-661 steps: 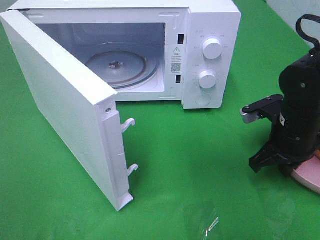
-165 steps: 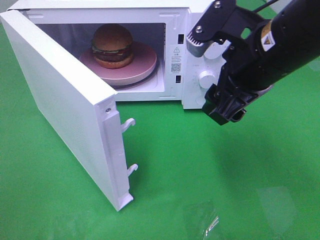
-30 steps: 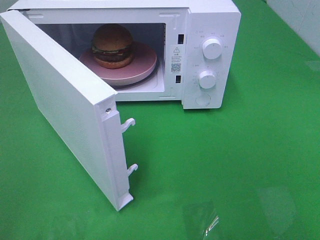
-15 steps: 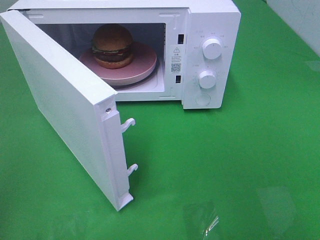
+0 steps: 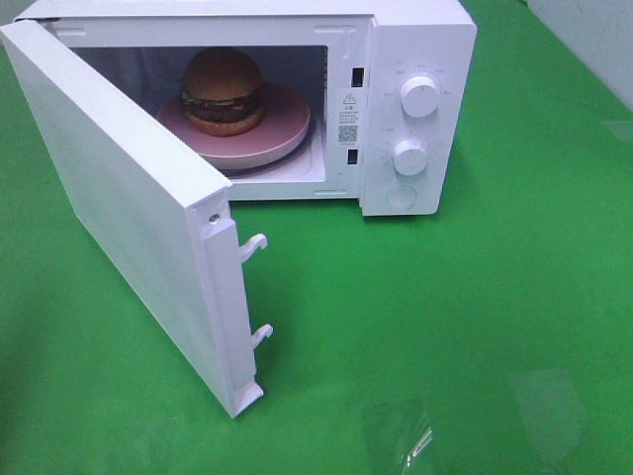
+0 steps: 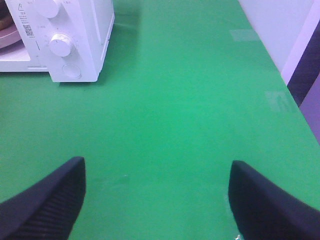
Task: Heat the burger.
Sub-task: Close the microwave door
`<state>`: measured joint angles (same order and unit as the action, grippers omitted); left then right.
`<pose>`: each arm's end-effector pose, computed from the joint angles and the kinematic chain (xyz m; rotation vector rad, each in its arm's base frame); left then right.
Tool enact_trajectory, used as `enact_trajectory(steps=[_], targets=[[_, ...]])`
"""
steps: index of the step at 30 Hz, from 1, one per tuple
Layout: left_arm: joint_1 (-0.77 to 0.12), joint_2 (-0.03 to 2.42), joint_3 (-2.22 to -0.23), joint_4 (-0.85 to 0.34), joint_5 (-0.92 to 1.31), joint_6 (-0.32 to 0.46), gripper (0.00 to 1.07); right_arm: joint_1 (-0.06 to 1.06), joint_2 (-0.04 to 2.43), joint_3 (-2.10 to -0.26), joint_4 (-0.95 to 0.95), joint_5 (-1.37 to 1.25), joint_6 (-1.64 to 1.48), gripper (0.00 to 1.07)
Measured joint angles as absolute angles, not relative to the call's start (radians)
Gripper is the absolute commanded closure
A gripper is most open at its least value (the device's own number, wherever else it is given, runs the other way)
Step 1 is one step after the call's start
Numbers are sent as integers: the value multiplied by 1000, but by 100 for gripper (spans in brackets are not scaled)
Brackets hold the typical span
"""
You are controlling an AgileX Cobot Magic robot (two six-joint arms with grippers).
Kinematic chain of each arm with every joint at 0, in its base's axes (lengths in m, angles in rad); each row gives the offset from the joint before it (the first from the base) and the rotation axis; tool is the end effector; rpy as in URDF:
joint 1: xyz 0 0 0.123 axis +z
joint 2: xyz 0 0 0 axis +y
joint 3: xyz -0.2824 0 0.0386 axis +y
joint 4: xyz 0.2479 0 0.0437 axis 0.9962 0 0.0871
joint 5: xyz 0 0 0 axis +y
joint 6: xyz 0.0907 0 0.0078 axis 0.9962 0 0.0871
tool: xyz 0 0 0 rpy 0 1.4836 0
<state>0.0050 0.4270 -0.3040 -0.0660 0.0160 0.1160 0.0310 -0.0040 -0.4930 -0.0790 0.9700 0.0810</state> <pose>0.1012 0.0004 0.2832 0.0373 1.6223 0.0415 -0.0011 -0.0060 0.2829 0.0481 1.9537 -0.0193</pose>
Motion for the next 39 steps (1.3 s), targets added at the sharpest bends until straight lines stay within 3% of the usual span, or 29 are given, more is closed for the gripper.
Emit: enact_trajectory(steps=[14, 19, 31, 39], targets=[[5, 763, -242, -93, -315, 107, 107, 31, -4, -493, -79, 970, 81, 32], [5, 890, -242, -36, -411, 34, 107, 31, -4, -493, -79, 970, 81, 32], [5, 1148, -242, 374, -679, -241, 107, 31, -4, -493, -79, 970, 81, 32], [5, 1296, -255, 534, -819, -325, 107, 31, -4, -493, -79, 970, 81, 32]])
